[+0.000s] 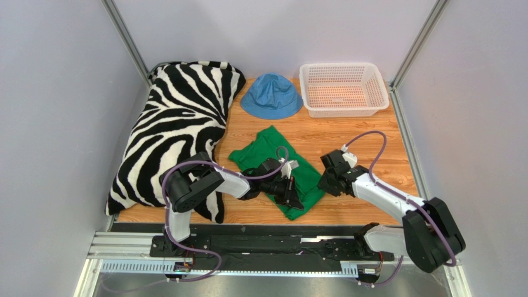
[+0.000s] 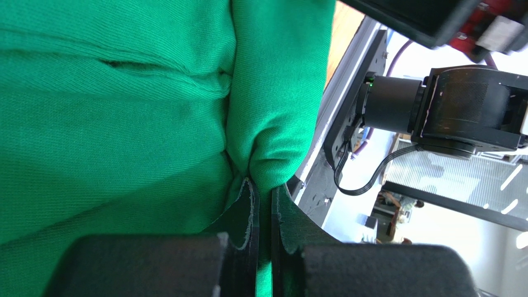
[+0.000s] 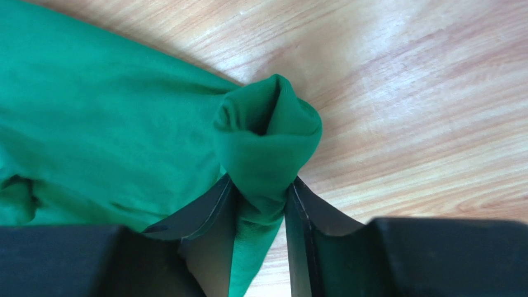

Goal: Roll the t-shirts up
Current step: Roll the arm.

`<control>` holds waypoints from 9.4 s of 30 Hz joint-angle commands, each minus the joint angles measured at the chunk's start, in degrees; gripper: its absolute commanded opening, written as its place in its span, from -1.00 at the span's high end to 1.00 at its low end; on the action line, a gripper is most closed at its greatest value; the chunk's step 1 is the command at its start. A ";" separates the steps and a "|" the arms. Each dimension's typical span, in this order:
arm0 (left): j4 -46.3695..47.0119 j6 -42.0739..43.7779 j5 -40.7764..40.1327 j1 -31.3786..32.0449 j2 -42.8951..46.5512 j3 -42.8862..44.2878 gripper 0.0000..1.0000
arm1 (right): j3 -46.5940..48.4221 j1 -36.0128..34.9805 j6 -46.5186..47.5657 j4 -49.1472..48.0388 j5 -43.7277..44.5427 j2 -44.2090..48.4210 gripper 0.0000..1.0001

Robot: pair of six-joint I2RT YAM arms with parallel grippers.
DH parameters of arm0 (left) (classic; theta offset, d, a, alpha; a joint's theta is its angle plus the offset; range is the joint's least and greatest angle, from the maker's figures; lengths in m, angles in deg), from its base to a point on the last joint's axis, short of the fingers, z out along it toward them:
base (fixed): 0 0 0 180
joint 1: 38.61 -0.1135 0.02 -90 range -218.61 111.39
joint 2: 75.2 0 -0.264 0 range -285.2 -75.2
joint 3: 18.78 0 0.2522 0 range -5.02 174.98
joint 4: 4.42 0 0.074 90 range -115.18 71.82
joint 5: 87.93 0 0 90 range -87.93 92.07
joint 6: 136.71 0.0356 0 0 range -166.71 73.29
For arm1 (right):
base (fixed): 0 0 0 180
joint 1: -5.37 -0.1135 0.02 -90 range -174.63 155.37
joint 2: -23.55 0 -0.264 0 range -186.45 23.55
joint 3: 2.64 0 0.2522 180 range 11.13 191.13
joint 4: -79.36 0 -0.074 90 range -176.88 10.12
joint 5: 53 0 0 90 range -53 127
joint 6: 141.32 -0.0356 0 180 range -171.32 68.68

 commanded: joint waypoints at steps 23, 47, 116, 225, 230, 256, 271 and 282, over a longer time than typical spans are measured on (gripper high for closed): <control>-36.74 28.64 -40.26 15.49 16.22 12.86 -0.21 | 19.41 -0.91 0.85 20.19 4.47 -21.77 1.00; -52.40 37.97 -78.10 29.84 -6.54 32.38 0.25 | 19.76 -1.18 0.94 19.05 3.59 -23.01 1.00; -17.76 11.77 -6.46 2.59 4.08 2.85 0.78 | 8.50 -8.12 -1.70 9.00 7.28 -6.30 1.00; -25.94 13.00 -13.76 2.33 15.76 2.41 0.07 | 13.16 -8.47 3.66 10.07 8.86 -7.97 0.99; -26.29 13.89 -21.82 2.59 22.53 -0.40 0.05 | 16.33 -8.56 4.10 13.50 8.43 -12.10 1.00; -46.77 33.66 -84.51 33.62 4.63 24.99 -0.19 | 27.32 -9.26 3.75 22.56 3.86 -24.85 1.00; -46.33 36.83 -87.06 35.46 -3.38 28.51 -0.20 | 26.97 -9.26 3.40 22.03 3.42 -25.47 1.00; -47.03 33.23 -87.59 35.38 -5.58 27.46 -0.04 | 26.79 -9.26 3.23 21.68 3.15 -25.56 1.00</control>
